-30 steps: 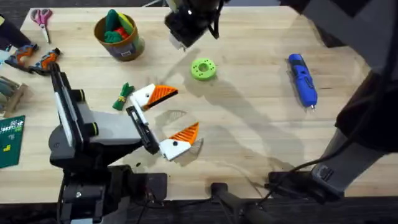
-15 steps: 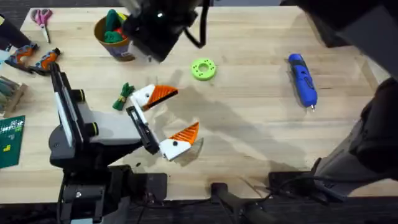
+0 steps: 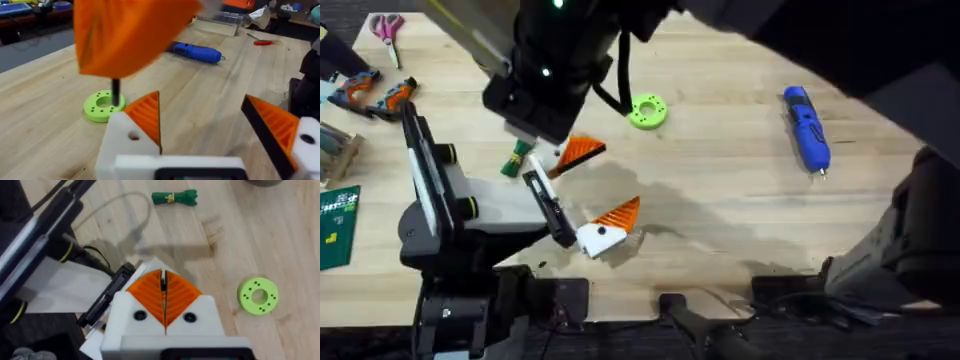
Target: Pick up the gripper from the table and insert it into the empty holder that is missing its gripper. Then pick up a screw, insert it into the mounting hole, and use the screwdriver to tighten it. Finally, clean up the table by picking up the vegetable and placing it into the bucket.
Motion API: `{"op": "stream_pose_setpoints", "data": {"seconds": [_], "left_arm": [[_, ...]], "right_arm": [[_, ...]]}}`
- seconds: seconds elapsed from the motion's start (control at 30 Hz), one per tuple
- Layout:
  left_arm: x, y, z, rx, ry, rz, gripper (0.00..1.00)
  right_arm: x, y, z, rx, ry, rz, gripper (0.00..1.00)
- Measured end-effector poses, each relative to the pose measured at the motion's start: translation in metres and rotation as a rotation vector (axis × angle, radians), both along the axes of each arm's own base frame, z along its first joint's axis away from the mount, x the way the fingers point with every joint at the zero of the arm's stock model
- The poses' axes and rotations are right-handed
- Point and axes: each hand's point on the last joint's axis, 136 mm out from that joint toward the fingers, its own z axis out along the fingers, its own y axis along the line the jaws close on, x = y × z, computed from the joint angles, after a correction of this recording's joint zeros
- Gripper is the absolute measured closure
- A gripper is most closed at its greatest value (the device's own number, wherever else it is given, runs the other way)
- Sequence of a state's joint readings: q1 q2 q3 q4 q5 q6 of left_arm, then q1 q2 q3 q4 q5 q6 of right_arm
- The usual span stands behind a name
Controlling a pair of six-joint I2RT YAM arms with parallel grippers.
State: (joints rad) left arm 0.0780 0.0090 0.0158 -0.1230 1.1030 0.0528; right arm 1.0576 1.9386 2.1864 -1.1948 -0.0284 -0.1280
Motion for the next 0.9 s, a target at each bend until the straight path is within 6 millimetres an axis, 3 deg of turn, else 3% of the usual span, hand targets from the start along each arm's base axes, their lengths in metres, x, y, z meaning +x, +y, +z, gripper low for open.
{"op": "stream_pose_setpoints", "data": {"seconds": [0.37, 0.9], "left_arm": [[0.0, 0.0, 0.0, 0.0, 0.0, 0.0, 0.015], [0.0, 0.0, 0.0, 0.0, 0.0, 0.0, 0.015]], "right_arm": [[-0.0082, -0.0096, -0.0068, -0.049, 0.03, 0.006, 0.996], [-0.0101, -0.0072, -0.0088, -0.052, 0.031, 0.012, 0.996]]}}
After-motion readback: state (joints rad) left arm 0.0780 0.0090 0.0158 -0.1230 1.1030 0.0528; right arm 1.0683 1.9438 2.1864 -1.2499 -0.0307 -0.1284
